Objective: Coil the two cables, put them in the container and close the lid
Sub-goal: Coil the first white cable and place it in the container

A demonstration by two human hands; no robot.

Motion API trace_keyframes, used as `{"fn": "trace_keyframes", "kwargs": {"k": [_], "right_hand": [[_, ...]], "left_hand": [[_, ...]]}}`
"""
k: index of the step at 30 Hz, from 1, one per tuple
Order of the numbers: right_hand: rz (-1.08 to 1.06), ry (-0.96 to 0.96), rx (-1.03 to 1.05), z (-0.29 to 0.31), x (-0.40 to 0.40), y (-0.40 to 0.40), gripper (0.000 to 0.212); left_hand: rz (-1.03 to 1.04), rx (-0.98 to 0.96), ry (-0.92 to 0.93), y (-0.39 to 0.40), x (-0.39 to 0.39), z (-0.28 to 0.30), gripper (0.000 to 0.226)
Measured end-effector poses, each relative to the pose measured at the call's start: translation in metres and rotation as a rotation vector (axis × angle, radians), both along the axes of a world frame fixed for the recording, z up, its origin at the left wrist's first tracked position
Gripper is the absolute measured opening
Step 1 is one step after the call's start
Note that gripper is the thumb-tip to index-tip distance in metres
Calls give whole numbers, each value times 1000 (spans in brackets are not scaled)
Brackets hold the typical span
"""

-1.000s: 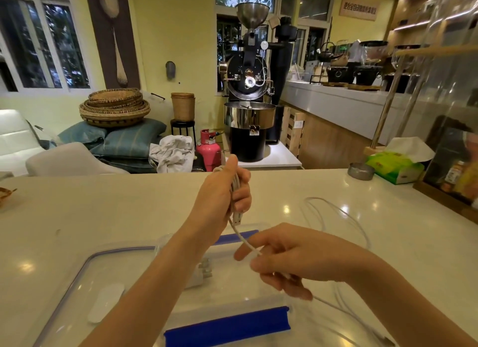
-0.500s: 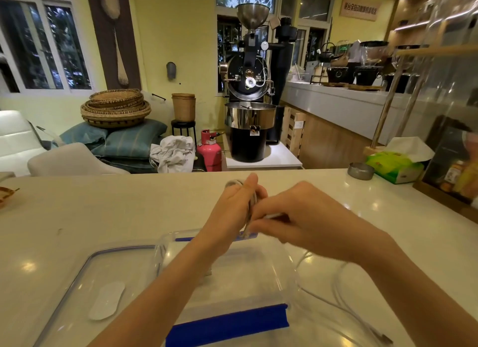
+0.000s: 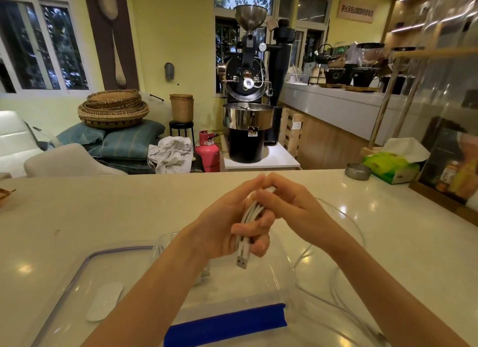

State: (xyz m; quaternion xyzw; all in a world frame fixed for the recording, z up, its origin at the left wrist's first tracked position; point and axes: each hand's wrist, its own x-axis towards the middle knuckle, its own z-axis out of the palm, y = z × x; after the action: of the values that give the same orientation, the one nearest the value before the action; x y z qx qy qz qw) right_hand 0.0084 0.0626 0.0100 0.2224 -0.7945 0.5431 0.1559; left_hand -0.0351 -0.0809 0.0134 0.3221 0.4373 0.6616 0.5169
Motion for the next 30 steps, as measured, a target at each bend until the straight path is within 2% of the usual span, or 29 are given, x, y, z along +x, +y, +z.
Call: {"fn": "trace_keyframes", "kwargs": {"k": [3, 6, 9, 11, 13, 16, 20, 24, 27, 30], "right_hand": [[-39, 23, 37, -6, -4, -3, 6], [-91, 33, 12, -8, -8, -7, 10], [-214, 106, 8, -6, -11, -8, 12], [-274, 113, -18, -5, -12, -6, 11], [-295, 103, -69, -5, -12, -5, 17], [-340, 110, -155, -5, -12, -8, 15], [-376, 106, -267, -5, -11, -12, 16], [-412, 118, -242, -4, -10, -15, 19], [-519, 145, 18, 3, -9, -9, 17], [-531, 55, 182, 14, -6, -1, 13]], "left_hand": [[133, -61, 164, -1, 2, -1, 36], [355, -145, 290, 1, 5, -1, 27], [635, -216, 563, 2, 4, -1, 18], [748, -251, 694, 1, 2, -2, 15], [759, -221, 745, 1, 5, -4, 12], [895, -174, 960, 4, 11, -12, 20], [984, -98, 899, 11, 14, -20, 31], [908, -79, 670, 9, 17, -10, 36], [896, -194, 781, 3, 12, -6, 35], [918, -316, 959, -2, 9, -8, 34]]}}
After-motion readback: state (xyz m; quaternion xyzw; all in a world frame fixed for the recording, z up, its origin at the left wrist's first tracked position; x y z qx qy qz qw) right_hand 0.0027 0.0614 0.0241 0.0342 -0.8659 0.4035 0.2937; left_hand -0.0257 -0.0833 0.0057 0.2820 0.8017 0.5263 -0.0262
